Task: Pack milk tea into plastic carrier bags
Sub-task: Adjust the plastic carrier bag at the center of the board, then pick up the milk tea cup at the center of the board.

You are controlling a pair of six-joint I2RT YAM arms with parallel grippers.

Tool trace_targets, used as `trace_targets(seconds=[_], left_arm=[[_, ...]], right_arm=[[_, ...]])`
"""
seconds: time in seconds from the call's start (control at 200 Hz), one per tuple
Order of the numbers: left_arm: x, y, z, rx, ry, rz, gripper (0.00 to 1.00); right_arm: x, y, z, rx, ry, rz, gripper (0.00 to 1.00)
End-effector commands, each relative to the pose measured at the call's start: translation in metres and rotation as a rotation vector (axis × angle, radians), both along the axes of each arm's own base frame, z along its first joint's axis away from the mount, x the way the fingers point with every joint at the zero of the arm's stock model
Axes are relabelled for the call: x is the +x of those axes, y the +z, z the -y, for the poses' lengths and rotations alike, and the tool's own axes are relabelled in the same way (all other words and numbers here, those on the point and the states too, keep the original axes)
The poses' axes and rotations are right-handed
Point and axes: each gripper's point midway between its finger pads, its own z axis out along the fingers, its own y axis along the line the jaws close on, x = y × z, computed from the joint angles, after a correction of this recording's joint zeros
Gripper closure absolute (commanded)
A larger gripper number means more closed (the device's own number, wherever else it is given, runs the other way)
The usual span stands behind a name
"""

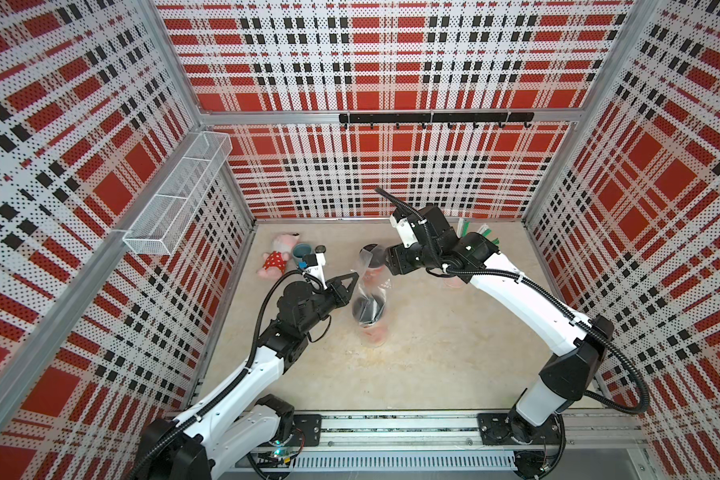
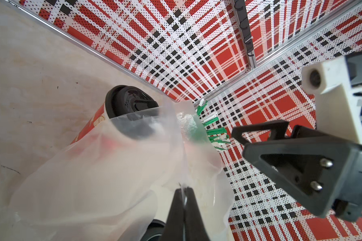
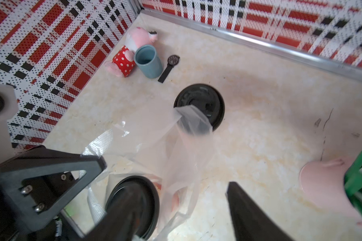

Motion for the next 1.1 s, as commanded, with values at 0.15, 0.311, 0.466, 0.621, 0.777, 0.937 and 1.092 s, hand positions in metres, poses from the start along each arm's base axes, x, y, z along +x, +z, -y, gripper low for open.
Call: trace_targets(seconds=[0.15, 0.311, 0.466, 0.621, 0.777, 0.937, 1.092], left_arm=[[-0.002, 0.008, -0.006, -0.024, 0.013, 0.031, 0.96], [-0.004, 0.005, -0.011, -0.023, 0.030, 0.031, 0.95], [-0.004, 0.000, -0.016, -0.022, 0.038, 0.020, 0.95], [-0.004, 0.001, -0.017, -0.029, 0.041, 0.015, 0.95], [-0.003, 0.000, -0.019, -0.034, 0.051, 0.003, 0.95], [-0.002, 0.001, -0.021, -0.040, 0.066, 0.002, 0.95], [-0.003, 0.000, -0.022, -0.039, 0.073, -0.001, 0.95]], right_arm=[[0.080, 0.007, 0.006, 0.078, -0.101, 0.078, 0.00], [0.125, -0.017, -0.006, 0.061, -0.153, 0.067, 0.00], [0.147, -0.036, -0.025, 0.068, -0.121, 0.041, 0.00], [0.150, -0.057, -0.038, 0.070, -0.086, -0.006, 0.00], [0.143, -0.069, -0.047, 0.064, -0.056, -0.005, 0.00], [0.132, -0.080, -0.062, 0.037, -0.015, -0.011, 0.00], [0.124, -0.088, -0.066, -0.018, -0.024, -0.002, 0.00]])
